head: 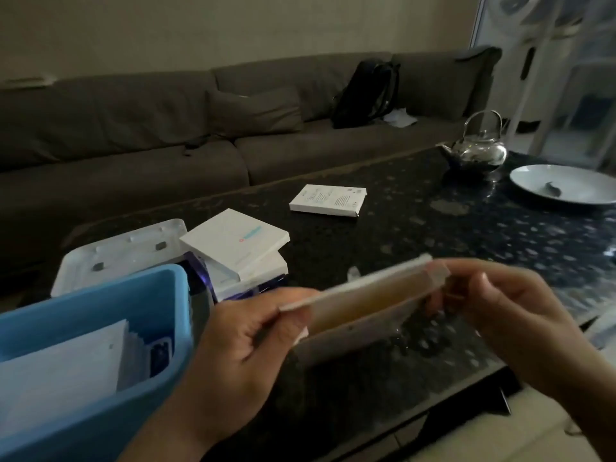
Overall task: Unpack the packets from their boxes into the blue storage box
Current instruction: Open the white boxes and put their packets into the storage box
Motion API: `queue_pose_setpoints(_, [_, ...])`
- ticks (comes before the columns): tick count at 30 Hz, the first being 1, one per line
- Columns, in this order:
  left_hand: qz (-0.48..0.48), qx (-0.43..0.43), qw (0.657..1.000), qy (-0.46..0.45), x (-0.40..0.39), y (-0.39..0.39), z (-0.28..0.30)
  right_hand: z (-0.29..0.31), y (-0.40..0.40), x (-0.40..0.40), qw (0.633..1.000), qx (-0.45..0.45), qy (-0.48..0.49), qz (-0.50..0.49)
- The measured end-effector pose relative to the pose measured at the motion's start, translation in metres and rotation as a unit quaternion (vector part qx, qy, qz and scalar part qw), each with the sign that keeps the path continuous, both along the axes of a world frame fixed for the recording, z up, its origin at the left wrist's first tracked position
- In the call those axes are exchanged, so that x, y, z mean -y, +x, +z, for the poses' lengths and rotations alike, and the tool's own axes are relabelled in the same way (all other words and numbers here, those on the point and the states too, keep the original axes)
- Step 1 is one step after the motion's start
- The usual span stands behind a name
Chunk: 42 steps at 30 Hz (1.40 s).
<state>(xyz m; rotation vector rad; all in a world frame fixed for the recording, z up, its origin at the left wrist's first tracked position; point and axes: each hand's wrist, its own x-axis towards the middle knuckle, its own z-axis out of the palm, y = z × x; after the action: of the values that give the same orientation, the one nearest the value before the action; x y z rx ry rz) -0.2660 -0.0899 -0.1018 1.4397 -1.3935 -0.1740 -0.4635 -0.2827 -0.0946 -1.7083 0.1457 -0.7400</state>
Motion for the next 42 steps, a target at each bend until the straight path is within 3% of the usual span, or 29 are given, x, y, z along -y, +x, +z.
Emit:
queue_pose_setpoints(4, [0.054, -0.045, 0.997, 0.018, -0.006, 0.007, 0.014, 0.017, 0.037, -0.011, 0.999, 0.009, 0.025, -0.037])
queue_pose_setpoints(10, [0.126, 0.043, 0.991, -0.02, 0.001, 0.005, 0.005, -0.003, 0.059, -0.013, 0.991, -0.018, 0.135, -0.004])
queue_pose_setpoints(17, [0.168, 0.06, 0.977, -0.119, 0.003, 0.005, 0.001, -0.006, 0.069, -0.009, 0.998, 0.035, 0.052, 0.012])
queue_pose_setpoints(23, [0.19, 0.049, 0.971, -0.136, 0.006, -0.001, -0.001, -0.012, 0.07, -0.012, 0.984, 0.07, -0.142, -0.079])
queue_pose_setpoints(33, [0.166, 0.06, 0.973, -0.147, 0.007, 0.005, -0.007, -0.016, 0.073, -0.019, 0.971, 0.105, -0.189, -0.098])
queue_pose_setpoints(42, [0.149, -0.044, 0.98, -0.126, 0.01, 0.004, -0.012, -0.014, 0.073, -0.015, 0.985, 0.06, -0.14, -0.084])
